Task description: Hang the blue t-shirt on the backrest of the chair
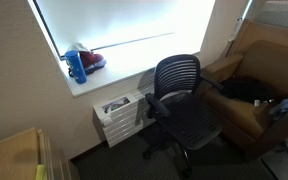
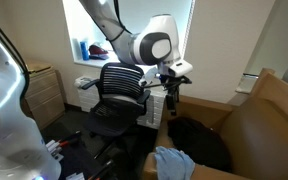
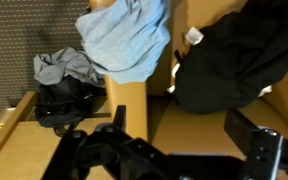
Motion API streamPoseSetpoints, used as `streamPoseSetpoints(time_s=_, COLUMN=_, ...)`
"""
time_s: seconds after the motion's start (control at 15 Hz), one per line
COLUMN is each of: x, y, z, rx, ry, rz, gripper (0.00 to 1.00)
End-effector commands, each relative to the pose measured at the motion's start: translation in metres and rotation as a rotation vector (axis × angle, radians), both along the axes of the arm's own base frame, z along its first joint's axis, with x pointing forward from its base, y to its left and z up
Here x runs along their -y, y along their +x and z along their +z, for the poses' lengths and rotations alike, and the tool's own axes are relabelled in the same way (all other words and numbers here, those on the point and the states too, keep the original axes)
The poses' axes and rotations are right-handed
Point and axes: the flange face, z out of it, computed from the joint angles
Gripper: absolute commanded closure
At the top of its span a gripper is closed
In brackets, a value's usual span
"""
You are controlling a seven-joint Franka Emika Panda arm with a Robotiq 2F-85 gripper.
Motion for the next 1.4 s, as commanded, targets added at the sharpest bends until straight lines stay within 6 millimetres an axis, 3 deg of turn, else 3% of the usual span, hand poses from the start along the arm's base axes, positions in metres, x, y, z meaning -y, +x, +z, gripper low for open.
streamPoseSetpoints(time_s=0.0, x=0.019, y=-0.009, z=-0.014, rx=-0.024, ry=-0.003, rz=-0.055, gripper=0.0)
streamPoseSetpoints(time_s=0.13, x=0.043, y=-0.02, z=-0.032, rx=-0.059, ry=-0.001, rz=-0.114, gripper=0.0)
streamPoseSetpoints(time_s=0.33, x=0.047, y=-0.016, z=-0.039, rx=-0.058, ry=0.021, rz=-0.176, gripper=0.0)
streamPoseSetpoints(time_s=0.47, x=0.069, y=-0.024, z=-0.074, rx=-0.102, ry=0.026, rz=-0.316, gripper=0.0)
streamPoseSetpoints(time_s=0.67, x=0.111, y=-0.055, z=-0.126, rx=-0.162, ry=-0.015, rz=-0.474, gripper=0.0)
streamPoseSetpoints(time_s=0.8, x=0.13, y=-0.069, z=-0.149, rx=-0.245, ry=-0.027, rz=-0.582, gripper=0.0)
streamPoseSetpoints(time_s=0.87, x=0.116, y=-0.071, z=-0.13, rx=-0.198, ry=0.004, rz=-0.517, gripper=0.0)
streamPoseSetpoints(time_s=0.93, x=0.123, y=-0.076, z=-0.14, rx=-0.215, ry=-0.004, rz=-0.533, gripper=0.0)
streamPoseSetpoints(time_s=1.07, x=0.122, y=-0.073, z=-0.141, rx=-0.214, ry=-0.006, rz=-0.53, gripper=0.0)
streamPoseSetpoints(time_s=1.2, x=0.101, y=-0.069, z=-0.14, rx=-0.193, ry=0.062, rz=-0.471, gripper=0.0)
streamPoseSetpoints(time_s=1.33, x=0.08, y=-0.072, z=-0.156, rx=-0.228, ry=0.144, rz=-0.416, gripper=0.0)
